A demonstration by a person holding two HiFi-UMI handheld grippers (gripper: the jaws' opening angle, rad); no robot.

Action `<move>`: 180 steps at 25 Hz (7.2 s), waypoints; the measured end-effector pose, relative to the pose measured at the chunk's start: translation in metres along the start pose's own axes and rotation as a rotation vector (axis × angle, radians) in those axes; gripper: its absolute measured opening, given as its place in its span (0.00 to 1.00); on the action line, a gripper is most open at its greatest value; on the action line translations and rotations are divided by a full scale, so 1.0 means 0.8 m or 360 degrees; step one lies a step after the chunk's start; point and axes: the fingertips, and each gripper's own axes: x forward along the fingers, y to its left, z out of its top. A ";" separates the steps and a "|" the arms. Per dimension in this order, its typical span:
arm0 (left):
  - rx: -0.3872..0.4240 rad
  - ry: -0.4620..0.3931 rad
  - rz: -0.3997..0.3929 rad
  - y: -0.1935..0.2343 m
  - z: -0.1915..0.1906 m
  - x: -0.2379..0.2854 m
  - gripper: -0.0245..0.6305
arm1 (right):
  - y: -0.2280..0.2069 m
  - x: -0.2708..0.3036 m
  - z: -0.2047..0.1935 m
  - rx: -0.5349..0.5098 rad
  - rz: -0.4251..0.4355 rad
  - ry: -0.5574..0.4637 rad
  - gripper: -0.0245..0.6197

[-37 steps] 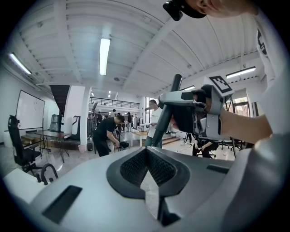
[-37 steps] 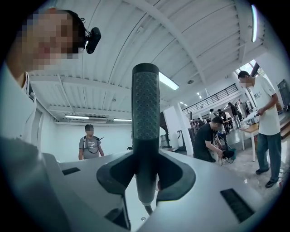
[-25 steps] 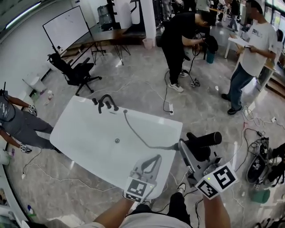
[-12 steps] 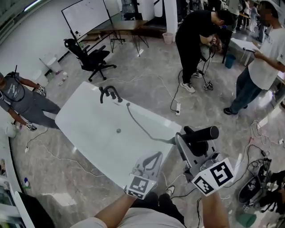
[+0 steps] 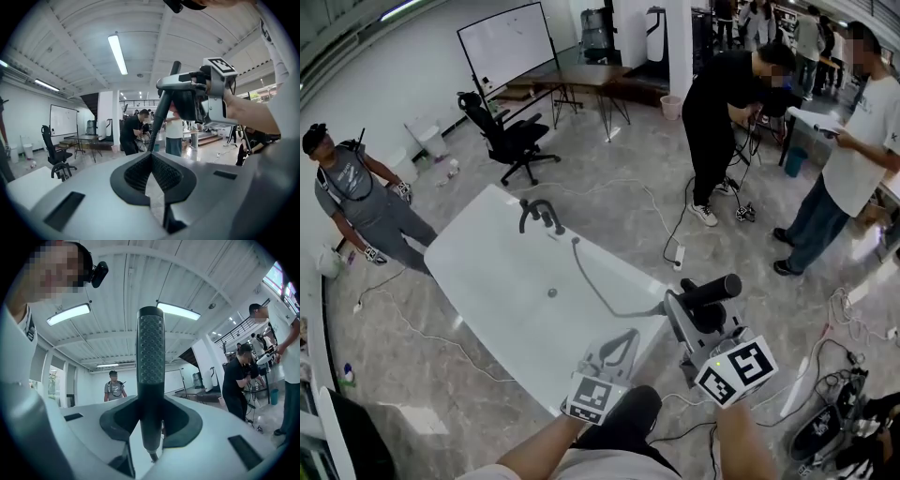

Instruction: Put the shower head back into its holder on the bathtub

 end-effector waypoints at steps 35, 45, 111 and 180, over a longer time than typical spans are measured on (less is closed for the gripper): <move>-0.0084 0.0108 0.0347 0.145 -0.066 0.260 0.04 | -0.198 0.187 0.021 -0.0026 0.0347 0.0100 0.24; -0.0095 0.0132 0.0486 0.191 -0.053 0.290 0.04 | -0.206 0.246 0.054 -0.0050 0.0509 0.0071 0.24; -0.0775 0.0883 0.1183 0.325 -0.399 0.397 0.13 | -0.244 0.442 0.105 0.0016 0.1392 0.0146 0.24; -0.0001 -0.0128 0.1963 0.779 0.096 0.284 0.13 | -0.333 0.621 0.177 0.0249 0.1403 0.0010 0.24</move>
